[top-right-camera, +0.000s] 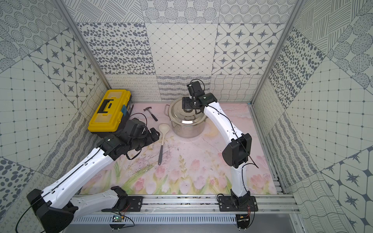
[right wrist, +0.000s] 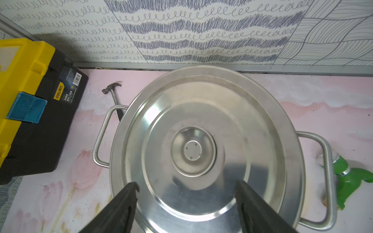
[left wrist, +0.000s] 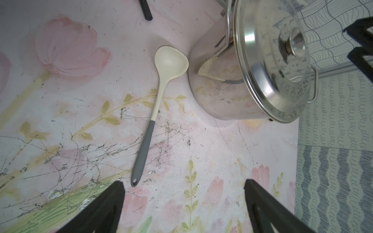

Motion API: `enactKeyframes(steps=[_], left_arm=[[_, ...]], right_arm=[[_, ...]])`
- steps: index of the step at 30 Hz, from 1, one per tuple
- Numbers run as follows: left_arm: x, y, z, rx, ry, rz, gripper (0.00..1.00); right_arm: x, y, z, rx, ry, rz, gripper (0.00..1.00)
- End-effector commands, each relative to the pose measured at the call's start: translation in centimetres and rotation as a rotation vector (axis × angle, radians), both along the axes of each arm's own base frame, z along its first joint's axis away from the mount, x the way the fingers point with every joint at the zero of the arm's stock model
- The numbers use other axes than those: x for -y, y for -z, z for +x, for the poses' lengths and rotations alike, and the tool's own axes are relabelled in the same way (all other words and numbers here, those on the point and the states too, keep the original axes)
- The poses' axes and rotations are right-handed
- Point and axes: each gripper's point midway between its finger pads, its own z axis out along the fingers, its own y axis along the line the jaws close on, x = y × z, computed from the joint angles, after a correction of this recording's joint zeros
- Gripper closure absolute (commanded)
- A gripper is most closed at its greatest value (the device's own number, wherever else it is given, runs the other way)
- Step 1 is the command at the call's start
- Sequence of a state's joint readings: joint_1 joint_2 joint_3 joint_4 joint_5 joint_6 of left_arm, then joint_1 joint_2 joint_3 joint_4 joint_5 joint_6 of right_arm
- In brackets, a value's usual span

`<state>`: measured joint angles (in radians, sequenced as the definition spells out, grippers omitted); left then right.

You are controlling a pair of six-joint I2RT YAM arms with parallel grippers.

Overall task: Stir the soup with a spoon
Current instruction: Pick up the lid from the pan.

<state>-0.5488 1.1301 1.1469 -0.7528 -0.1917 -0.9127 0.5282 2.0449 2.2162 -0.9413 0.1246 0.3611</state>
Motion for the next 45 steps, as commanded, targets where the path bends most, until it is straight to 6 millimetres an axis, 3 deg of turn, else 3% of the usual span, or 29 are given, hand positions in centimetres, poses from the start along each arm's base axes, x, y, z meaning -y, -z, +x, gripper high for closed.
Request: enactKeyframes(steps=[1, 11, 37, 45], left_arm=[[-1.3, -0.2, -0.2, 0.004, -0.048, 0.045, 0.03], [-2.4, 0.0, 0.3, -0.001, -0.089, 0.039, 0.02], [-3.0, 0.8, 0.9, -0.027, -0.101, 0.018, 0.03], [-3.2, 0.6, 1.1, -0.018, -0.109, 0.019, 0.03]], right_arm=[[-0.1, 0.6, 0.7, 0.004, -0.015, -0.06, 0.19], [-2.1, 2.7, 1.5, -0.033, -0.049, -0.119, 0.19], [-1.6, 5.2, 2.5, -0.055, 0.012, -0.177, 0.2], [-1.3, 5.6, 2.9, -0.061, 0.02, -0.175, 0.31]])
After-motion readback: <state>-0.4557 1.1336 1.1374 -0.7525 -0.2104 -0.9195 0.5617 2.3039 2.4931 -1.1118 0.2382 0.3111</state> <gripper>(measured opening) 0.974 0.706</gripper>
